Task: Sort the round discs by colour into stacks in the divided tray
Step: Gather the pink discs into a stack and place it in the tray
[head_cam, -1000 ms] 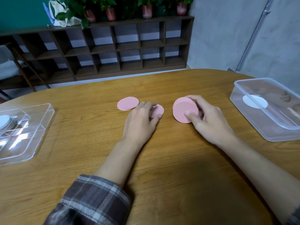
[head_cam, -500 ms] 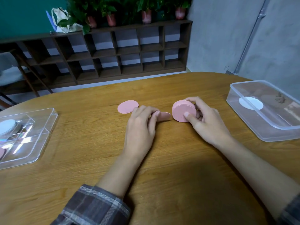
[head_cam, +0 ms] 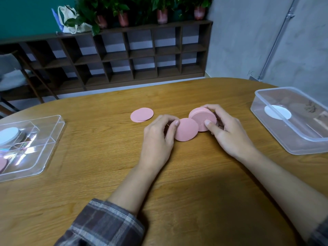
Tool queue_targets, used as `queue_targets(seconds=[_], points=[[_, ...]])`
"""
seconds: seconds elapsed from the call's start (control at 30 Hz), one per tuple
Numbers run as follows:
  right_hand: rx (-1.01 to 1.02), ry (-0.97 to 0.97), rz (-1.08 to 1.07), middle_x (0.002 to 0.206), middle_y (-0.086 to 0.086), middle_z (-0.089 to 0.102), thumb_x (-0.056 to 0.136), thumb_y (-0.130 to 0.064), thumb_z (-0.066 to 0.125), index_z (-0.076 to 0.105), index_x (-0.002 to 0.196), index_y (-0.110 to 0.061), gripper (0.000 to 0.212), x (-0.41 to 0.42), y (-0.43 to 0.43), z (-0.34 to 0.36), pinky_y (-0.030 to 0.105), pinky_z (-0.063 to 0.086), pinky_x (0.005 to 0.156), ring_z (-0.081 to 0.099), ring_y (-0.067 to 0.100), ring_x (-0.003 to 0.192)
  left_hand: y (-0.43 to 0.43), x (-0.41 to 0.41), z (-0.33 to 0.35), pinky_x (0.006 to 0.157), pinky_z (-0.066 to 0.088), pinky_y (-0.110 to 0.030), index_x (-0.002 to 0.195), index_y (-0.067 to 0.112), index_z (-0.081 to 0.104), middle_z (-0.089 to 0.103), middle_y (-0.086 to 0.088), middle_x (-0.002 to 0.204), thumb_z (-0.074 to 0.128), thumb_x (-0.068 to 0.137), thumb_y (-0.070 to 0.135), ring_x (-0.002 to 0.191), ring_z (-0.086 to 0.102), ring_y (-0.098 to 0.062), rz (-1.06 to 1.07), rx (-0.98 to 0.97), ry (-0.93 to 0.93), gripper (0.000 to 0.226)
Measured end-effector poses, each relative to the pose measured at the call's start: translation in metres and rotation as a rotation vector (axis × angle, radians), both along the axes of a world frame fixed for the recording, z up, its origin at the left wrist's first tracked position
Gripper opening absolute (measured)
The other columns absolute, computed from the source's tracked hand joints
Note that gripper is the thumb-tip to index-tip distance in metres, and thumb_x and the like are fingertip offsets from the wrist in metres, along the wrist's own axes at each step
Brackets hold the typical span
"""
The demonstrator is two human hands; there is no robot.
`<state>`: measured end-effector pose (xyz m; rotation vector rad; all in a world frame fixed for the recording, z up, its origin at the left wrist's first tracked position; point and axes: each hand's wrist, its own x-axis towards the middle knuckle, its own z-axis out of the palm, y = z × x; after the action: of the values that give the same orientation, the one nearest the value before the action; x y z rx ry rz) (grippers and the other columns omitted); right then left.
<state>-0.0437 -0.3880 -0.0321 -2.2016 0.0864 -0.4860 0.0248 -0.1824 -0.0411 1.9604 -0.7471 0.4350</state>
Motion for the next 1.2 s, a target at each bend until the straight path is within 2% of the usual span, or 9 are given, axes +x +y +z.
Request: queue_targets(seconds=[0.13,0.23,0.33,0.5,0.6,0.73,0.8,1.03,1.2], points=[[-0.012,0.031,0.011,0.076,-0.030,0.061,0.104,-0.020,0.052,0.057,0.136,-0.049,0.044,-0.003,0.004,0.003,0.011,0.040,0.073,0.057,0.007,0.075,-0.003,-0.003,0.001,0.070,0.049,-0.013,0.116,0.017,0.071,0.069,0.006,0.083,0.071,0.096,0.013,0.077,0.064,-0.008,-0.067,-0.032,0.128,0.020],[-0.012,0.053,0.059,0.076,-0.004,0.063,0.108,-0.024,0.045,0.053,0.139,-0.055,0.045,-0.004,0.007,0.002,0.024,0.046,0.082,0.059,0.010,0.076,-0.003,-0.001,0.000,0.073,0.055,-0.019,0.124,0.021,0.070,0.071,0.006,0.080,0.078,0.092,0.017,0.075,0.068,-0.010,-0.093,-0.047,0.169,0.033],[-0.022,0.070,0.101,0.080,-0.005,0.063,0.110,-0.024,0.038,0.050,0.143,-0.053,0.045,-0.004,0.008,0.001,0.032,0.047,0.085,0.059,0.011,0.080,-0.003,0.000,0.000,0.072,0.052,-0.013,0.125,0.021,0.073,0.073,0.007,0.077,0.081,0.089,0.022,0.073,0.069,-0.008,-0.066,-0.048,0.190,0.036],[-0.154,0.143,0.169,0.147,-0.031,0.034,0.108,-0.045,0.037,0.015,0.163,-0.039,0.060,-0.007,0.015,0.004,0.011,0.021,0.110,0.030,-0.014,0.134,-0.006,0.001,0.001,0.069,0.045,-0.007,0.116,0.017,0.078,0.073,0.006,0.079,0.080,0.090,0.025,0.073,0.067,-0.008,-0.032,-0.008,0.121,0.027],[-0.245,0.178,0.165,0.144,-0.029,0.025,0.107,-0.047,0.038,-0.003,0.163,-0.038,0.070,-0.006,0.019,0.003,0.016,0.020,0.108,0.023,-0.013,0.132,-0.006,0.002,-0.001,0.072,0.041,-0.004,0.118,0.017,0.078,0.071,0.005,0.083,0.080,0.091,0.025,0.073,0.064,-0.003,-0.011,0.020,0.037,0.029],[-0.303,0.074,0.116,0.148,-0.015,0.046,0.107,-0.032,0.047,0.029,0.156,-0.033,0.051,-0.005,0.018,0.002,0.023,0.037,0.107,0.043,-0.001,0.130,-0.003,0.005,0.000,0.074,0.039,-0.002,0.121,0.018,0.077,0.068,0.005,0.085,0.080,0.091,0.030,0.073,0.060,0.002,-0.049,0.074,-0.005,0.032],[-0.272,0.054,0.117,0.133,-0.013,0.057,0.106,-0.029,0.051,0.040,0.146,-0.032,0.042,-0.005,0.016,0.001,0.013,0.040,0.095,0.053,-0.002,0.114,0.004,0.015,0.002,0.080,0.043,-0.008,0.122,0.019,0.077,0.068,0.004,0.092,0.076,0.093,0.037,0.080,0.060,-0.001,-0.054,0.129,-0.028,0.034],[-0.186,0.045,0.087,0.108,-0.018,0.060,0.103,-0.026,0.057,0.048,0.138,-0.033,0.036,-0.003,0.008,-0.004,0.010,0.035,0.072,0.053,-0.006,0.088,0.036,0.058,-0.008,0.117,0.042,-0.037,0.140,0.014,0.063,0.056,-0.001,0.145,0.058,0.102,0.046,0.132,0.056,-0.016,0.138,0.312,0.093,0.049],[-0.182,0.050,0.093,0.108,-0.017,0.060,0.103,-0.027,0.058,0.048,0.137,-0.034,0.037,-0.004,0.006,-0.005,0.009,0.036,0.073,0.054,-0.003,0.089,0.047,0.066,-0.005,0.127,0.021,-0.048,0.159,0.026,0.038,0.025,-0.009,0.170,0.053,0.102,0.055,0.158,0.020,-0.027,0.223,0.537,0.205,0.066]])
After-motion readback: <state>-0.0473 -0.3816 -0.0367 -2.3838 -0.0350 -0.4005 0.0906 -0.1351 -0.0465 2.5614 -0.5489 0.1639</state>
